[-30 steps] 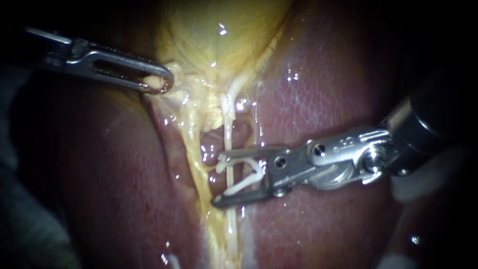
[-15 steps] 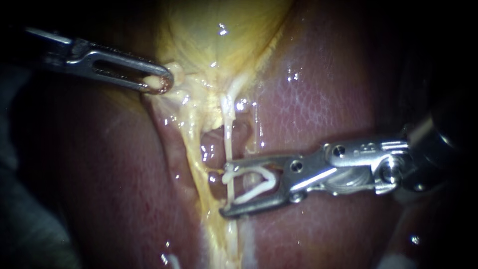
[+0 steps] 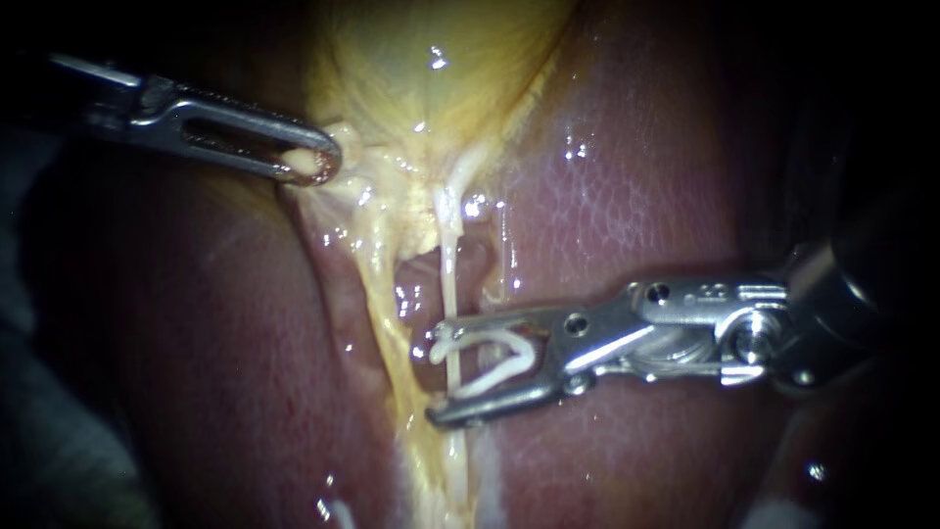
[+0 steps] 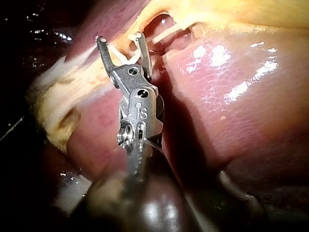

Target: Clipping first clip left tube

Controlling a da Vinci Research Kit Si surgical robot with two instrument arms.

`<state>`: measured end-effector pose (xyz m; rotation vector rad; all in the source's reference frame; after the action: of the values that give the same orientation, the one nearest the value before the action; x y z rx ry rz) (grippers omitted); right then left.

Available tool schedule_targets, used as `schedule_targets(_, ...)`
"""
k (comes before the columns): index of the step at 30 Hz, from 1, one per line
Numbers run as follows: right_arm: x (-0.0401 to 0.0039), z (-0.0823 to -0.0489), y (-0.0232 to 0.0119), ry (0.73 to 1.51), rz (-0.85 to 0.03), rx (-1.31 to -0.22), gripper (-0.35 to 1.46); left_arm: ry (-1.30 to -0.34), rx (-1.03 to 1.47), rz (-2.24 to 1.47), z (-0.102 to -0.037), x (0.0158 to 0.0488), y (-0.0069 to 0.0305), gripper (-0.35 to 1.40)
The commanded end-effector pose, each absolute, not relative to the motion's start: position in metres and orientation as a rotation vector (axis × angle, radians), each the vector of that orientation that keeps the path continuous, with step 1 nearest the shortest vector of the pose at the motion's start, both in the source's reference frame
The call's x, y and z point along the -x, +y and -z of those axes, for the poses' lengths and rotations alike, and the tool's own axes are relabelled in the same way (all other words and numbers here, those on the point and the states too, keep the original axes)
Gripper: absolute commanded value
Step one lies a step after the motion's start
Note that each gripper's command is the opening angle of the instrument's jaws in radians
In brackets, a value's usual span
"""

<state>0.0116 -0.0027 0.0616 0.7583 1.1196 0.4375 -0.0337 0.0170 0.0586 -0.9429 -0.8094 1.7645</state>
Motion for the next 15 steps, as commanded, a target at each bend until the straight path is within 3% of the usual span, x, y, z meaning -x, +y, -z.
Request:
schedule_targets(1,-0.0116,-0.0622,-0.0028,1.117,-0.435,-0.76,0.48,-0.809,0.943,-1.764,-0.0586,0.0337,0.017,-0.35)
schedule_targets(15,-0.0122,-0.0683,-0.0033,1.099,-0.457,-0.771,0.49,-0.809,0.943,-1.764,-0.0586,0.0337,0.017,-0.35)
